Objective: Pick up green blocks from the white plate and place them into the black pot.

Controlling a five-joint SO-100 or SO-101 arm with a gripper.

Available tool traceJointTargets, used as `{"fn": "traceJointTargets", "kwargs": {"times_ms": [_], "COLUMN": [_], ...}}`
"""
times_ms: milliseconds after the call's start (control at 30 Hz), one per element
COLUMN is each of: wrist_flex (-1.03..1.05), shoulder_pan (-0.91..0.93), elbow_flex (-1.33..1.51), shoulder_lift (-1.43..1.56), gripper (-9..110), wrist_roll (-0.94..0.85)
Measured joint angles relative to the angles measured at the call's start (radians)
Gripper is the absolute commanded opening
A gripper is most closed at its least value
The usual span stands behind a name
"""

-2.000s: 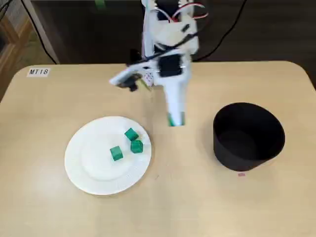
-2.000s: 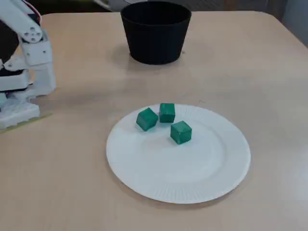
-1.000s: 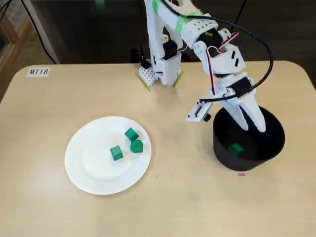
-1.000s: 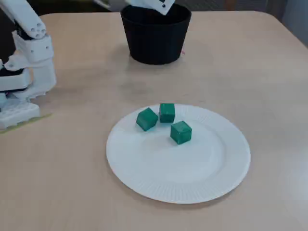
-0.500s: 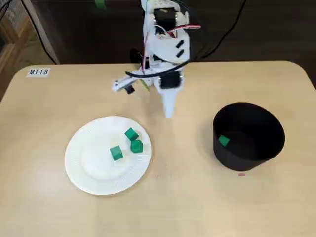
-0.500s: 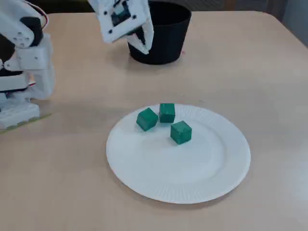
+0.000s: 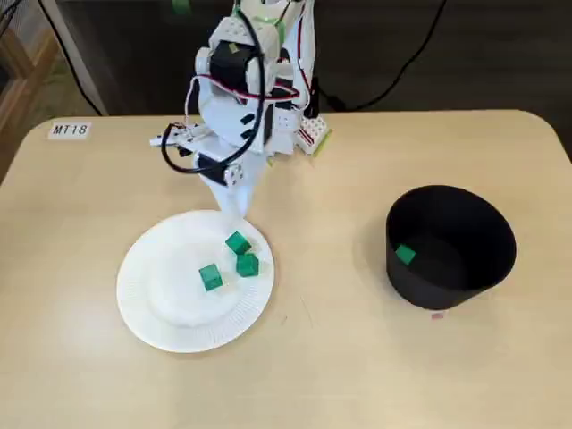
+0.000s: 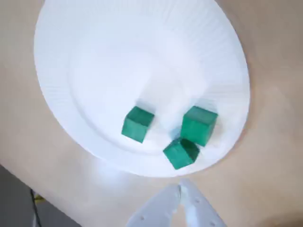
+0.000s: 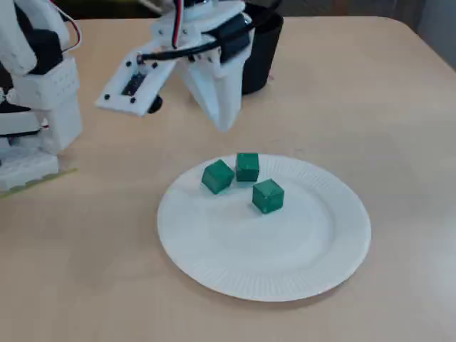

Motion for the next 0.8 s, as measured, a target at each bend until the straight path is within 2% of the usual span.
{"fn": "traceJointTargets", "kwargs": {"times_ms": [100,200,333,533,800], "wrist_flex": [0.069,0.123,0.196,0.202,0.109], "shoulder_pan": [0.006,0.009,0.018,0.005,0.006], "elbow_flex": [-0.129,-0.244,-0.325,-0.333,-0.333], "shoulder_lift": [-0.124,-0.233,-0.328,-0.402,-0.457], "gripper": [-2,12,22,25,25], "wrist_roll": [0.046,0.057,0.025,-0.023,-0.026]}}
